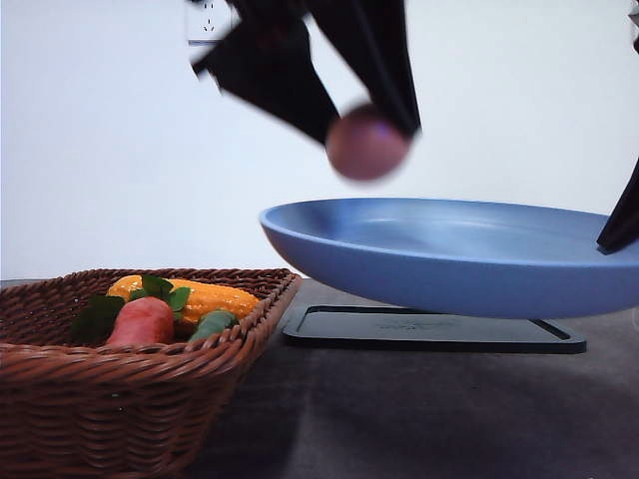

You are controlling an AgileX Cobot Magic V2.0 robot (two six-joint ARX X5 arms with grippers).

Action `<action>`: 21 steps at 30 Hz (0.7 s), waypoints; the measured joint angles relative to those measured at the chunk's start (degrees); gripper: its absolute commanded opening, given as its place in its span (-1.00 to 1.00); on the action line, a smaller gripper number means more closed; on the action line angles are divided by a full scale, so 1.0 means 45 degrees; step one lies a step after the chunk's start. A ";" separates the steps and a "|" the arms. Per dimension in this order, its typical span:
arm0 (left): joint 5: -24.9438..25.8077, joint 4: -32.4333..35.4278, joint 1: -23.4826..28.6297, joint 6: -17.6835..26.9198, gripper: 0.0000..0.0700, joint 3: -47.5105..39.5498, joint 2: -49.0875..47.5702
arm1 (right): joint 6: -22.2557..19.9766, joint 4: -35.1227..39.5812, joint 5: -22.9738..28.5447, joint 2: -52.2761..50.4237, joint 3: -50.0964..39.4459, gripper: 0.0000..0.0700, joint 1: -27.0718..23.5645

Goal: Transfer egg from basket to plate and serve

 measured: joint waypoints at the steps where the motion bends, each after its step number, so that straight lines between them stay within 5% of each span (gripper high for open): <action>1: 0.0000 0.0000 -0.0019 0.0028 -0.47 0.0000 0.0210 | 0.0000 0.0000 0.0000 0.0003 0.0000 -1.00 0.0035; 9: 0.0000 0.0000 -0.0040 0.0094 -0.45 0.0000 0.0976 | 0.0000 -0.0116 0.0048 0.0005 0.0000 -1.00 0.0076; 16: 0.0005 0.0010 -0.0121 0.0094 0.07 0.0000 0.1002 | 0.0000 -0.0194 0.0058 0.0005 0.0000 -1.00 0.0076; 21: 0.0005 -0.0292 -0.0137 0.0089 0.13 0.0000 0.0988 | 0.0005 -0.0190 0.0049 0.0005 0.0000 -1.00 0.0076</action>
